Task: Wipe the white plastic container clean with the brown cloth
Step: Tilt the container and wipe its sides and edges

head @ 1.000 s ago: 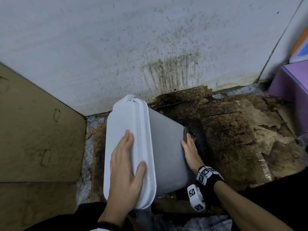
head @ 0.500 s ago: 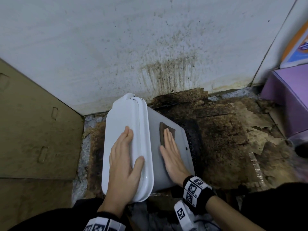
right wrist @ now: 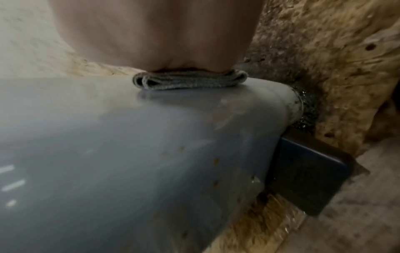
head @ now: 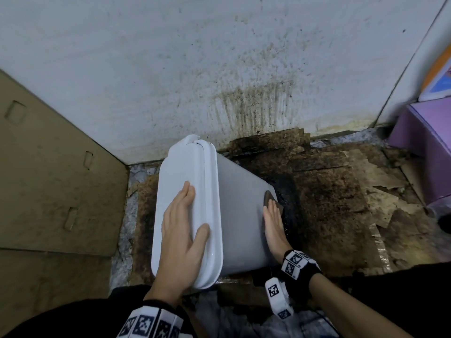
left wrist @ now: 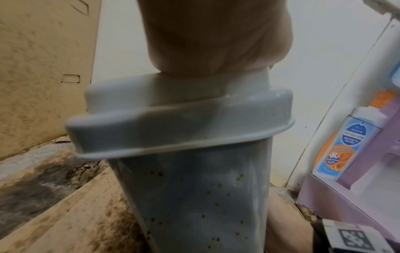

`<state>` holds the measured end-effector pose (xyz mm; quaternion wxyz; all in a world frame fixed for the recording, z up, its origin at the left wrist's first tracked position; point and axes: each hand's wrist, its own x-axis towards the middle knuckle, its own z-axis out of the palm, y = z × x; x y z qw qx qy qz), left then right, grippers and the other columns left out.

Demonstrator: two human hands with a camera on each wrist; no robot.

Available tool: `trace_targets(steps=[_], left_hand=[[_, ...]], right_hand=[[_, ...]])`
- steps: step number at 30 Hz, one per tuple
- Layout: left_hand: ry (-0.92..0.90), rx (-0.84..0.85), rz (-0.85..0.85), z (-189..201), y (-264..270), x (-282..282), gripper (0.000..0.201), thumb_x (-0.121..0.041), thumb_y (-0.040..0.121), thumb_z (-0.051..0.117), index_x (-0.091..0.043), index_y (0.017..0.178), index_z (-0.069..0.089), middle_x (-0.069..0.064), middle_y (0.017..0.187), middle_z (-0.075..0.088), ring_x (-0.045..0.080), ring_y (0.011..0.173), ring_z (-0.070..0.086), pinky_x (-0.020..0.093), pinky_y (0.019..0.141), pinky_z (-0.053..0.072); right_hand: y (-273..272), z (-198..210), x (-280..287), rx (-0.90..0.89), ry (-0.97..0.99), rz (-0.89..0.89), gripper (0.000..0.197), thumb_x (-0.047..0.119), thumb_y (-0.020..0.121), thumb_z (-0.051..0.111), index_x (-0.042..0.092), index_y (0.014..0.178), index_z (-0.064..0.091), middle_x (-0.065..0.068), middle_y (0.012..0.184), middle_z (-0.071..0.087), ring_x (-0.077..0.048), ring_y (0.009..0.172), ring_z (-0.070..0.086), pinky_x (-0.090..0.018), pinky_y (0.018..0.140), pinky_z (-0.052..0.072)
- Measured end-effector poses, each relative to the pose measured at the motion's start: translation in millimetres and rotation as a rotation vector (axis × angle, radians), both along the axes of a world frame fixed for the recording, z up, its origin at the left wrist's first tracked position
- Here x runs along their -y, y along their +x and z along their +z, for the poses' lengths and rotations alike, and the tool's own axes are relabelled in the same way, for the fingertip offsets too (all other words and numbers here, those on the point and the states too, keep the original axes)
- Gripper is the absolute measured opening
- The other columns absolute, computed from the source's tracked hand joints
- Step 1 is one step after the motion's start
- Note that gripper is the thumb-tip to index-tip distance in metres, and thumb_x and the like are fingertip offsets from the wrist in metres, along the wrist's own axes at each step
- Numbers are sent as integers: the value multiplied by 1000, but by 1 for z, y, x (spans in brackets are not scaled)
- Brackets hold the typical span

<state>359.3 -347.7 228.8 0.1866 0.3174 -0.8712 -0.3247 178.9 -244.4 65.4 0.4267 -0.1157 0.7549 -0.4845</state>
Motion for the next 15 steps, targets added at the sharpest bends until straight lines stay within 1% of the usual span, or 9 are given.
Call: trace_targets(steps=[3,6,9,11,13,15], left_hand=[[-10,5,-7,-1,-1,-1,68,-44,96,41,-29,160,22,-14,168,18,8,154,16,36,125,15],[-20,2,-5,-1,-2,-1,69,-41,95,41,-26,160,23,-13,168,19,8,154,16,35,125,16],[-43,-3,0,-4,-2,0,69,-41,96,41,-22,160,24,-11,168,20,9,154,17,36,125,17],[-60,-9,-3,-5,-2,-2,69,-42,96,41,-21,160,24,-10,168,20,10,154,18,37,125,17],[-69,-10,-7,-6,-4,-3,70,-42,96,40,-20,160,24,-9,168,21,10,154,19,35,125,16],[-74,-8,-9,-7,-5,-3,70,-42,95,41,-20,160,25,-7,168,22,11,154,20,35,125,16]], right_hand=[[17,15,-4,24,-16,-7,60,45,109,22,29,161,-3,13,168,-10,-5,154,-11,-39,127,-6],[45,44,-6,-14,-56,51,57,42,110,20,31,159,-5,19,165,-13,-2,153,-15,-38,127,-7],[73,78,-13,-110,-139,162,51,43,109,14,39,155,-10,25,162,-18,6,149,-19,-32,127,-8],[90,96,-19,-204,-214,217,52,53,104,6,44,151,-13,27,162,-20,11,147,-20,-26,124,-10],[101,103,-25,-294,-272,249,60,59,96,1,43,151,-16,26,163,-21,11,148,-21,-26,123,-10],[102,100,-31,-349,-288,276,62,56,97,0,37,154,-16,22,165,-21,6,150,-20,-29,124,-9]])
